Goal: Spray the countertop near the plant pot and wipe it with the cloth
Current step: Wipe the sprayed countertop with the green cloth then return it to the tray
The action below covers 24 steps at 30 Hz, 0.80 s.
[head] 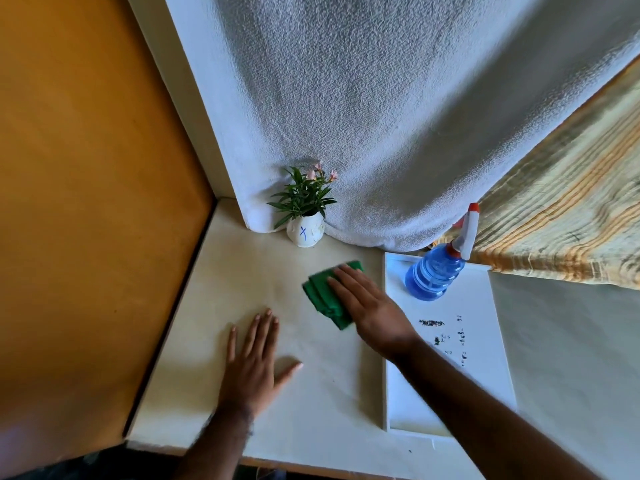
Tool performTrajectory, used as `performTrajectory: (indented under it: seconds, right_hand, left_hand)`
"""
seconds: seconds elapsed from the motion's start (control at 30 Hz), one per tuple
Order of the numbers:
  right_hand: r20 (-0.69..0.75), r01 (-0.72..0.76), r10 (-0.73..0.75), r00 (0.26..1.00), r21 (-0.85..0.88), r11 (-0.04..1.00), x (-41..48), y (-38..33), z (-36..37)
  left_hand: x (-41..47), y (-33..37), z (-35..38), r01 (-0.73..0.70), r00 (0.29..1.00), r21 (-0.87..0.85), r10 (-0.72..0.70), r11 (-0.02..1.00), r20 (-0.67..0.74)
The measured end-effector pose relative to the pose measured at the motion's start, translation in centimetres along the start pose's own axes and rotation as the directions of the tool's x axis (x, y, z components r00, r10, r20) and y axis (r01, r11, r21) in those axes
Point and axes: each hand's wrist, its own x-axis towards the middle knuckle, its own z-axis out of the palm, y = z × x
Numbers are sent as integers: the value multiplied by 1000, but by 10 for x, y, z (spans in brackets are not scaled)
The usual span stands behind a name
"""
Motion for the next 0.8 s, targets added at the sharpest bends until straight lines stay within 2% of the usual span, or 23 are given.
performTrajectory:
  seconds: [0.2,0.47,0.67,0.8]
  right_hand:
    - [46,188,-184,982,-106,976,94,6,27]
    - [86,307,-298,951,-132,942,122,23,48]
    - [143,240,-239,960,10,971,125,29,66]
    - [179,101,-126,976,141,985,120,24,77]
  left_hand:
    - [-1,-3,5,6,1000,23,-5,1000,-27]
    - [-1,-4,7,11,999,7,-11,1000,-46]
    - [-1,-4,8,26,1000,-5,-26,1000,-9]
    - [-1,-7,10,28,1000,-6,-28,1000,8]
